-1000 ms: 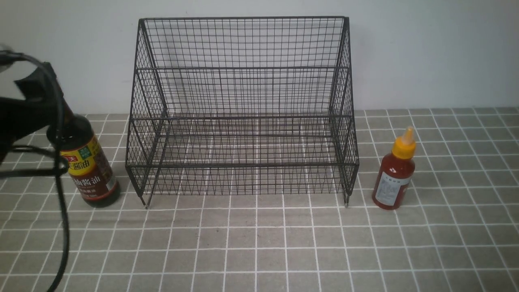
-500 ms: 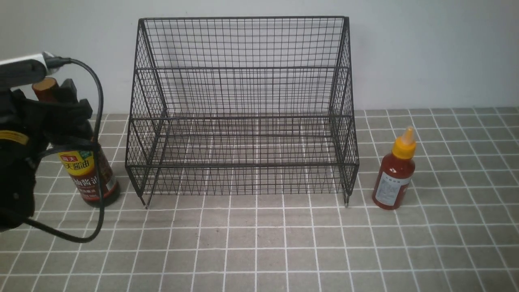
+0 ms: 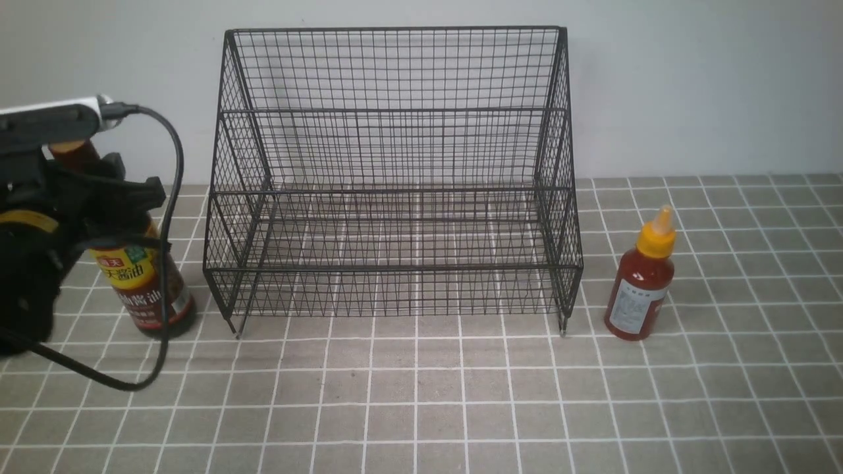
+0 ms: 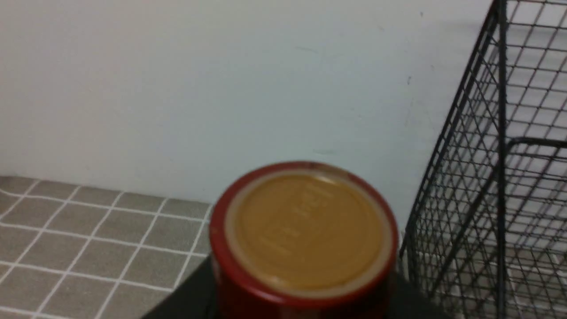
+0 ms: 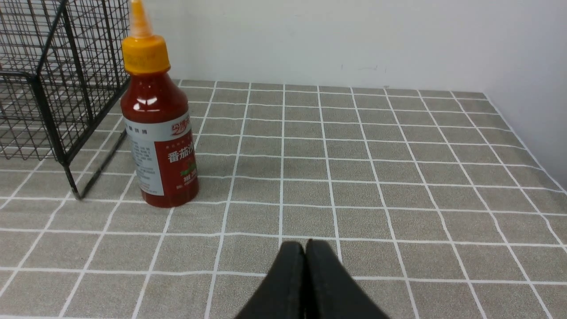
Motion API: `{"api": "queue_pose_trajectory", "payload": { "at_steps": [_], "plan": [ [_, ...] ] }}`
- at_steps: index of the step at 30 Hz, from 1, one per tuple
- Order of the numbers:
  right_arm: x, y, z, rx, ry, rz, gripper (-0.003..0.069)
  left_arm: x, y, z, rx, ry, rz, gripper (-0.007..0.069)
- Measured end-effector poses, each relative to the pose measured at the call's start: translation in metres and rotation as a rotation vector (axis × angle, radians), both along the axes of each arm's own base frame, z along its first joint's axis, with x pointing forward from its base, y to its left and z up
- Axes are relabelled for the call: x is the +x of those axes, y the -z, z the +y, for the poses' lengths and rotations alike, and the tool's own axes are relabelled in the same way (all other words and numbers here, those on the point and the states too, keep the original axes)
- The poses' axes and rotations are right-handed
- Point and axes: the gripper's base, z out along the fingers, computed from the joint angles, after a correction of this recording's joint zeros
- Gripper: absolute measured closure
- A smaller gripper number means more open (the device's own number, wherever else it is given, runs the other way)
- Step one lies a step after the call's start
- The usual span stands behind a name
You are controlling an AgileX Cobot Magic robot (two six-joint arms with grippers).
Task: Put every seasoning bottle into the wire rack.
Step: Use the left arm to grab the condiment bottle closest to it, then use the left arm to put the condiment bottle back on the shelf
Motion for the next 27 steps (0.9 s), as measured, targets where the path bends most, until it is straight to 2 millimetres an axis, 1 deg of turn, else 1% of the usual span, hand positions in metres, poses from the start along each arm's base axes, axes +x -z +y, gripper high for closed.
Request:
{"api": "queue_pose_trajectory", "payload": {
  "at_steps": [4,6,8,10,12,13,14,15,18,20,21,22,23,27],
  "plan": [
    [0.0,0.0,0.0,0.0,0.0,0.0,0.0672,-0.005,-0.037,-0.003,0.026,0.047,-0.02,0.0369],
    [0.0,0.0,0.0,0.0,0.0,0.0,0.0672,-0.009,-0.066,-0.005,0.059,0.067,-0.082,0.0369],
    [0.0,0.0,0.0,0.0,0.0,0.0,0.0672,-0.013,-0.09,-0.006,0.081,0.079,-0.14,0.0369],
    [0.0,0.0,0.0,0.0,0.0,0.0,0.0672,-0.02,-0.121,-0.006,0.096,0.086,-0.221,0.0369],
    [0.0,0.0,0.0,0.0,0.0,0.0,0.0672,-0.025,-0.14,-0.008,0.097,0.092,-0.273,0.0369],
    [0.0,0.0,0.0,0.0,0.0,0.0,0.0672,-0.026,-0.142,-0.009,0.096,0.095,-0.277,0.0369],
    [0.0,0.0,0.0,0.0,0.0,0.0,0.0672,-0.027,-0.151,-0.012,0.095,0.107,-0.305,0.0369],
    [0.0,0.0,0.0,0.0,0.0,0.0,0.0672,-0.027,-0.156,-0.015,0.093,0.117,-0.32,0.0369],
    [0.0,0.0,0.0,0.0,0.0,0.0,0.0672,-0.028,-0.163,-0.031,0.073,0.171,-0.339,0.0369],
    [0.0,0.0,0.0,0.0,0.0,0.0,0.0672,-0.025,-0.164,-0.045,0.057,0.219,-0.342,0.0369],
    [0.0,0.0,0.0,0.0,0.0,0.0,0.0672,-0.025,-0.165,-0.046,0.056,0.223,-0.345,0.0369],
    [0.0,0.0,0.0,0.0,0.0,0.0,0.0672,-0.02,-0.164,-0.056,0.047,0.252,-0.349,0.0369],
    [0.0,0.0,0.0,0.0,0.0,0.0,0.0672,-0.017,-0.163,-0.061,0.043,0.266,-0.349,0.0369],
    [0.0,0.0,0.0,0.0,0.0,0.0,0.0672,-0.001,-0.158,-0.074,0.039,0.294,-0.329,0.0369]
  ]
}}
